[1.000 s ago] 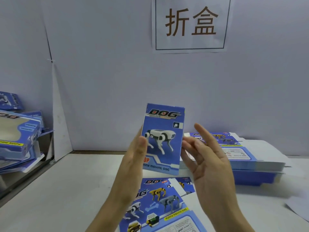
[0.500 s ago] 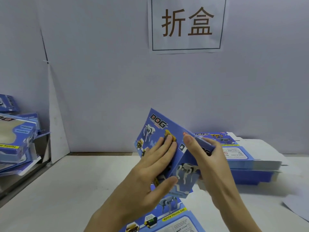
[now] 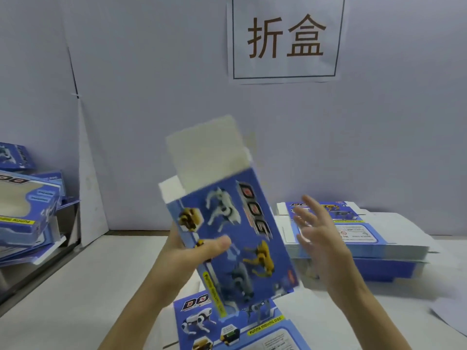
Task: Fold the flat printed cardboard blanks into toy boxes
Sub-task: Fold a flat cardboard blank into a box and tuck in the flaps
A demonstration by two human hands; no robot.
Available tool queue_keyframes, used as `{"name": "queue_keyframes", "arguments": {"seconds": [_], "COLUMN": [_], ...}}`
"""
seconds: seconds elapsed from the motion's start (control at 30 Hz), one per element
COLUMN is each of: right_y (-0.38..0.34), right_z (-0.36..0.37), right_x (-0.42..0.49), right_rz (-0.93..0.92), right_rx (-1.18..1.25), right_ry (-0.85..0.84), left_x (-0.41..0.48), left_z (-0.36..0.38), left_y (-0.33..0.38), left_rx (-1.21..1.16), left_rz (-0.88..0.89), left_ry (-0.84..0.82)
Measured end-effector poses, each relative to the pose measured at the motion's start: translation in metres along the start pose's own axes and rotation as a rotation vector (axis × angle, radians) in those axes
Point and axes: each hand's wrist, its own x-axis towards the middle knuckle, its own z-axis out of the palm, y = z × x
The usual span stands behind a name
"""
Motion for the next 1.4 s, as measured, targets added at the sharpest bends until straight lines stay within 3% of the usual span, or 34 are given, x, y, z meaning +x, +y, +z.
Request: {"name": "queue_keyframes", "arguments": {"seconds": [0.1,0.17,0.33,0.5,0.67,0.83,0.9,1.03,1.3,1.4], "right_y": [-0.002,0.0,0.007,0.011,0.034,0.052,0.048,0.045,0.061,0.057], "right_z": [-0.005,0.0,0.006,0.001,0.004,0.021,0.02,0.014,0.031,0.028], "right_x": [0.001,-0.001,-0.001,0.004,0.002,-0.008,-0.005,-0.011,-0.026,-0.024], "right_rz": [-0.015,0.016,-0.015,0.022,0.025,0.078,-0.004,-0.307,-0.248,-0.359], "right_rx": [0.006,-0.019,-0.119,0.013,0.113,-0.056,-0.095,-0.054,-0.065,-0.282], "right_ry": [0.001,-0.034,-0.047,-0.073,0.055,-0.032,-0.024,0.224,0.155,0.191], "left_x": [-0.001,-0.003,0.0,0.002,0.003,0.005,0.003,0.001,-0.001,-0.004], "left_z": [0.0,0.006,0.003,0.002,0.003,0.004,0.002,0.006,0.002,-0.002], "left_y": [-0.018,-0.035,-0.051,-0.058,-0.062,-0.063,-0.062,-0.059,-0.052,-0.034], "left_rx": [0.201,0.193,0.256,0.257,0.222,0.167,0.151,0.225,0.307,0.408], "left_rz": [-0.025,-0.091,-0.104,-0.088,-0.104,-0.155,-0.163,-0.163,-0.103,0.098], "left_ry": [-0.208,-0.251,-0.231,-0.222,-0.208,-0.209,-0.206,-0.218,-0.223,-0.111]}}
